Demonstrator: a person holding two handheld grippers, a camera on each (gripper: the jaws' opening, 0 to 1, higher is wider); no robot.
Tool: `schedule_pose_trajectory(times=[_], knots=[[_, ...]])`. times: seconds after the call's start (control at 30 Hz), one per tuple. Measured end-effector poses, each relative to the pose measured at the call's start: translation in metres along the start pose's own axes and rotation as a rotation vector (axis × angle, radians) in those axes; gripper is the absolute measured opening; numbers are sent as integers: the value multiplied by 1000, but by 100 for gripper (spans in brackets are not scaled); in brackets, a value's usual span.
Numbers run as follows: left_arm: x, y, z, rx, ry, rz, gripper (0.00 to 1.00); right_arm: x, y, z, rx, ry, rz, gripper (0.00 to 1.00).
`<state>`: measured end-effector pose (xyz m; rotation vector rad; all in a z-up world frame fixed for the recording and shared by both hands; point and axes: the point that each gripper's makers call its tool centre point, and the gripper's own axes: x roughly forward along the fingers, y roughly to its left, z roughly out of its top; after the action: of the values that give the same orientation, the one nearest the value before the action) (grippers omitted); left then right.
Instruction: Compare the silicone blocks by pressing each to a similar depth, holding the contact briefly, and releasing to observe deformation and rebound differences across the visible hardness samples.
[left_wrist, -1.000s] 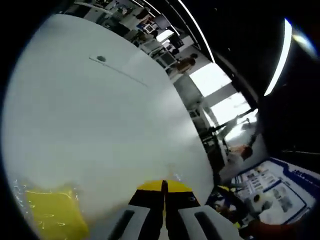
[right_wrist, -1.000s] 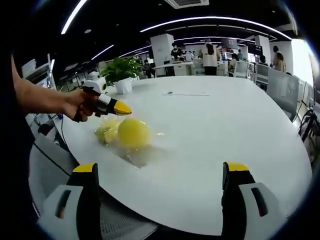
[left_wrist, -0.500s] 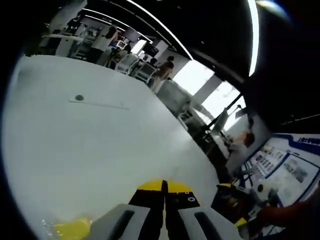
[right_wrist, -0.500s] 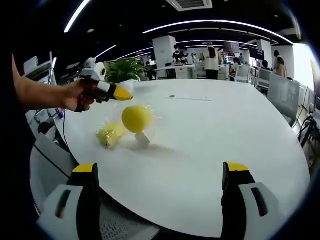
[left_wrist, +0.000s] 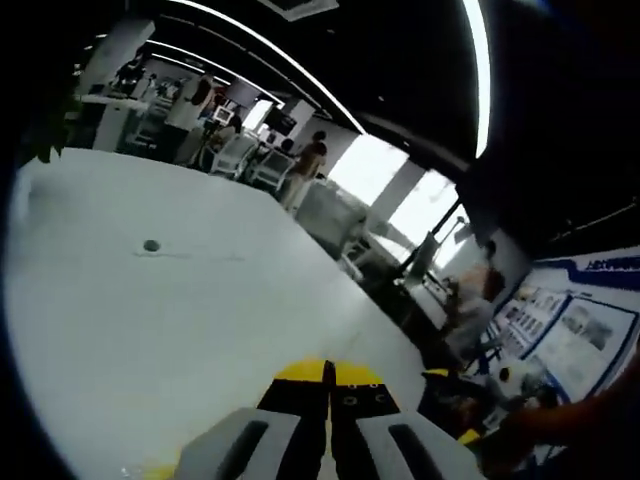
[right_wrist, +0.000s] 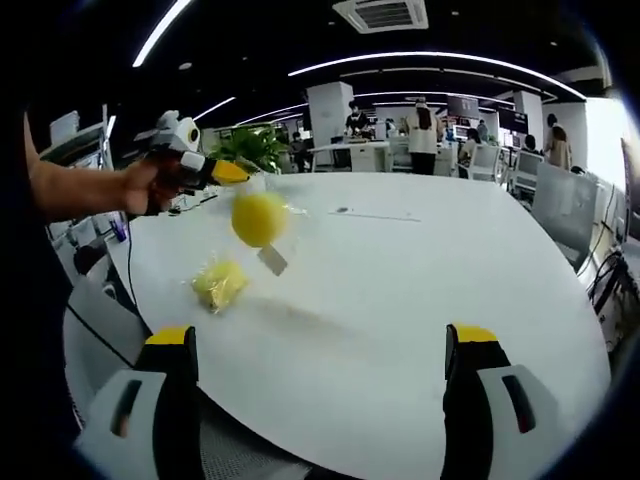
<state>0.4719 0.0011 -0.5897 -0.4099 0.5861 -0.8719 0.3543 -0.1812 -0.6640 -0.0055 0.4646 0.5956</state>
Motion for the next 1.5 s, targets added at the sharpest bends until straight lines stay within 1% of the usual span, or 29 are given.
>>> schedule_pose_trajectory(times=[0.1,0.13,0.23,0.27,0.3,0.37,0.43,0.53,0.6,0.67,0.7,0.73,0.77,0.83,0.9,0.97,1.03,1.17,1.2,1.23,1.27,1.3,1.33,1.37,1.4,1.43,1.47,1.5], knots=[[-9,-12,19,48,-19,-12,0,0,1,11,-13,-16,4,96],[-12,-16,23,46,-20,-17,0,1,2,15,-16,-20,5,96],[-20,-27,40,76,-65,-49,0,1,2,29,-22,-45,15,96],[-23,-31,44,78,-64,-49,0,2,2,35,-26,-54,19,96],[-26,-37,51,96,-83,-66,0,2,2,39,-31,-61,21,96],[-29,-43,55,111,-78,-70,0,3,2,50,-40,-82,25,96],[-29,-48,54,132,-73,-80,0,4,2,57,-37,-98,26,96],[-27,-52,52,160,-63,-80,0,7,4,61,-37,-109,32,96],[-28,-59,55,176,-66,-94,0,9,7,63,-39,-111,42,96],[-31,-65,59,175,-75,-115,0,10,11,67,-42,-113,53,96],[-34,-71,64,167,-88,-139,0,9,12,69,-40,-119,58,96],[-37,-75,68,179,-100,-146,0,9,13,72,-37,-125,62,96],[-41,-79,74,179,-108,-157,0,9,13,82,-22,-151,74,96],[-49,-90,84,183,-133,-182,0,8,14,94,-14,-176,86,96],[-56,-97,93,188,-153,-194,0,8,17,111,-17,-205,103,96],[-63,-105,102,209,-167,-199,0,8,23,127,-33,-233,131,96],[-67,-109,106,218,-177,-205,0,10,27,141,-54,-248,151,96],[-75,-114,113,220,-192,-220,0,11,37,166,-84,-285,196,96],[-79,-118,114,211,-196,-234,0,12,41,173,-85,-298,219,96],[-81,-119,116,204,-201,-243,0,11,42,176,-84,-304,228,96],[-85,-120,118,199,-206,-259,0,11,48,183,-72,-322,259,96],[-87,-128,115,183,-186,-315,0,10,52,188,-63,-332,286,96],[-91,-131,113,174,-168,-345,0,8,60,194,-48,-342,337,96],[-93,-129,116,195,-193,-329,0,7,65,198,-45,-353,365,96],[-98,-134,114,175,-173,-361,0,7,68,203,-51,-368,386,96],[-100,-133,116,182,-181,-353,0,6,75,209,-57,-382,422,96],[-101,-133,117,182,-185,-353,0,6,79,211,-55,-381,441,96],[-105,-136,119,175,-193,-366,0,9,81,214,-63,-383,441,96]])
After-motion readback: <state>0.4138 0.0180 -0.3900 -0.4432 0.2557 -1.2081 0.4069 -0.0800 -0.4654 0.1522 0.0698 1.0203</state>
